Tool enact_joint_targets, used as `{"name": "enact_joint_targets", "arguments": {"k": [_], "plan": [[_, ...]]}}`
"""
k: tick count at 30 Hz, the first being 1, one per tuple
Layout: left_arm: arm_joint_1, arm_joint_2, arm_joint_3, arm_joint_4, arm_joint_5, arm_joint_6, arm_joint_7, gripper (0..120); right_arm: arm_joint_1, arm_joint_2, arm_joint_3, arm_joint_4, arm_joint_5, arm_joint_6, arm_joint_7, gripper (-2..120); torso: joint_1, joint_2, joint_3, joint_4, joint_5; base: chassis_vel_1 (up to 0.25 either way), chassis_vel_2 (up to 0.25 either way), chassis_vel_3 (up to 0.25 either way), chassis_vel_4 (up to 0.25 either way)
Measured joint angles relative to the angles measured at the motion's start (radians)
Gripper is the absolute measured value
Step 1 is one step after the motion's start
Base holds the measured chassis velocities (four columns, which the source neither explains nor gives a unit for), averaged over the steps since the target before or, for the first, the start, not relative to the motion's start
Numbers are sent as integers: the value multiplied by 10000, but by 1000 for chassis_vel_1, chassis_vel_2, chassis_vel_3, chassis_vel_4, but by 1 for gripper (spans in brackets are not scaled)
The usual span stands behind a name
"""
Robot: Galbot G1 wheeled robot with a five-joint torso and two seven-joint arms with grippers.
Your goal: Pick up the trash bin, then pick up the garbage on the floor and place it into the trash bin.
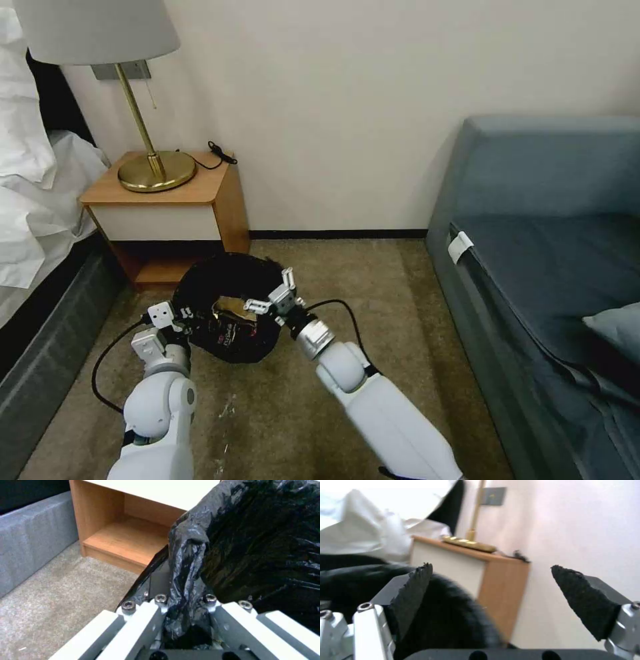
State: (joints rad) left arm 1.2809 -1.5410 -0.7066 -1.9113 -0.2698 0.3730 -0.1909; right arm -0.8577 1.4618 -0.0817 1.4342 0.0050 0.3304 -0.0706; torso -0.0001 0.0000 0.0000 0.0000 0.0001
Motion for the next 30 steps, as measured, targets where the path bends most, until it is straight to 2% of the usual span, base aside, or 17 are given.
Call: {"name": "enact_joint_targets", "arguments": {"k": [3,12,15,16,17,19,20,22,24,28,30], "plan": [[-88,101,-17,86,-53,4,14,3,-198,-134,693,381,153,-84,78,99,1,0,0,-1,1,0,0,0,0],[-107,195,-64,169,-199,8,49,3,-661,-216,1851,1111,241,-539,631,100,0,0,0,-1,1,0,0,0,0],[-111,237,-74,170,-250,8,55,3,-861,-240,2252,1420,174,-1054,1121,100,0,0,0,0,1,0,0,0,0],[-130,257,-86,171,-283,8,55,3,-1108,-270,2678,1809,30,-1834,1561,100,0,0,0,-1,2,0,0,0,0],[-130,257,-86,171,-283,8,55,3,-1108,-270,2678,1809,30,-1834,1561,100,0,0,0,-1,2,0,0,0,0],[-132,266,-88,168,-305,8,59,3,-1352,-277,3130,2149,-9,-2471,1760,100,1,0,0,-1,1,0,0,0,0],[-132,266,-88,168,-305,8,59,3,-1352,-277,3130,2149,-9,-2471,1760,100,1,0,0,-1,1,0,0,0,0],[-111,277,-88,168,-325,7,70,3,-1634,-223,3754,2383,-76,-3161,2241,100,0,0,0,-1,0,0,0,0,0],[-97,278,-87,167,-347,8,84,3,-1795,-204,4035,2454,-87,-3376,2326,100,0,0,0,0,1,0,0,0,0],[-84,278,-80,174,-356,7,123,3,-2116,-167,4404,2535,-105,-3570,2342,100,0,0,0,-2,0,0,0,0,0],[-84,268,-77,190,-356,4,129,3,-2311,-111,4605,2199,-326,-3177,2341,100,0,0,0,-1,1,0,0,0,0]]}}
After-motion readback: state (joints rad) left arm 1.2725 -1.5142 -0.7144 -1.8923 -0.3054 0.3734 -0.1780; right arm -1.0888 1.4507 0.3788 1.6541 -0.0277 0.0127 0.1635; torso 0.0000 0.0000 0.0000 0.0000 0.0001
